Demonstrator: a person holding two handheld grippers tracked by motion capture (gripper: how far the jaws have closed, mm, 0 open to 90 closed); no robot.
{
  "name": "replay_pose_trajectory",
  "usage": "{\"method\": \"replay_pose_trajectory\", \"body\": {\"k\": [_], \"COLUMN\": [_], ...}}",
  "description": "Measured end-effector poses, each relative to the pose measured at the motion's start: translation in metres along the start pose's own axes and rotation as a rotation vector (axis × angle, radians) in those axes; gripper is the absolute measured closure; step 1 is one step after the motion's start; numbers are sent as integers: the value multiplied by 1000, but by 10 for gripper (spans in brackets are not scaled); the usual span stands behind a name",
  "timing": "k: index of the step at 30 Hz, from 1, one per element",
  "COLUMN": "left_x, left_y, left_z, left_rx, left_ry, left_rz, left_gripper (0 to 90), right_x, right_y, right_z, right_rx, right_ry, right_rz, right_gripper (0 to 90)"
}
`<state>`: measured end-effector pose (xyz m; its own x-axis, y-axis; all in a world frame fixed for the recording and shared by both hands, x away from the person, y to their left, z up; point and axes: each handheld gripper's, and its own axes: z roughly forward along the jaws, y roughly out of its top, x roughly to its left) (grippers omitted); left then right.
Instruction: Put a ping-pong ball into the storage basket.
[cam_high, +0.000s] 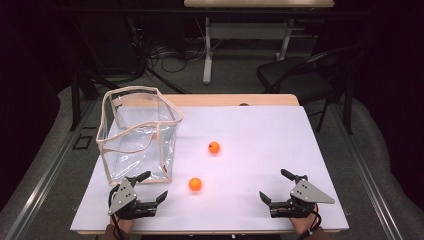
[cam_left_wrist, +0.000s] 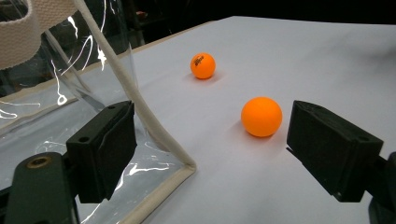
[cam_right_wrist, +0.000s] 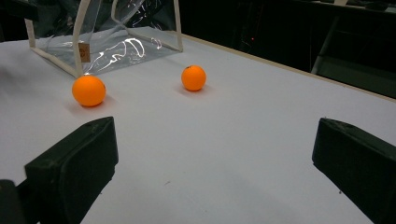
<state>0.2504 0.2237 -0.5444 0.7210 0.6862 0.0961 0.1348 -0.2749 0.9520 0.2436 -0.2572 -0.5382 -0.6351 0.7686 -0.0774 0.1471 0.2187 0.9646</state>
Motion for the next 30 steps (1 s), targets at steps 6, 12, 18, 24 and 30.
{"method": "replay_pose_trajectory", "body": {"k": [6,12,18,24,30], "left_x": [0,0,-1,0,0], "left_y": [0,1,1,0,0], "left_z": [0,-1,0,-1,0], "left_rx": [-1,-3,-2,0,0], "left_ry": [4,3,5,6,8], "left_rz": [5,10,8,13,1], "left_gripper": [158,158,158,158,158], "right_x": [2,4,7,10,14], "right_y": [1,1,2,4,5], "right_z": [3,10,19,31,42], "right_rx": [26,58,90,126,154], "right_ry": [9,31,43,67,84], "right_rz": [-7,-6,-10,-10,-6], "right_gripper": [0,0,0,0,0]}}
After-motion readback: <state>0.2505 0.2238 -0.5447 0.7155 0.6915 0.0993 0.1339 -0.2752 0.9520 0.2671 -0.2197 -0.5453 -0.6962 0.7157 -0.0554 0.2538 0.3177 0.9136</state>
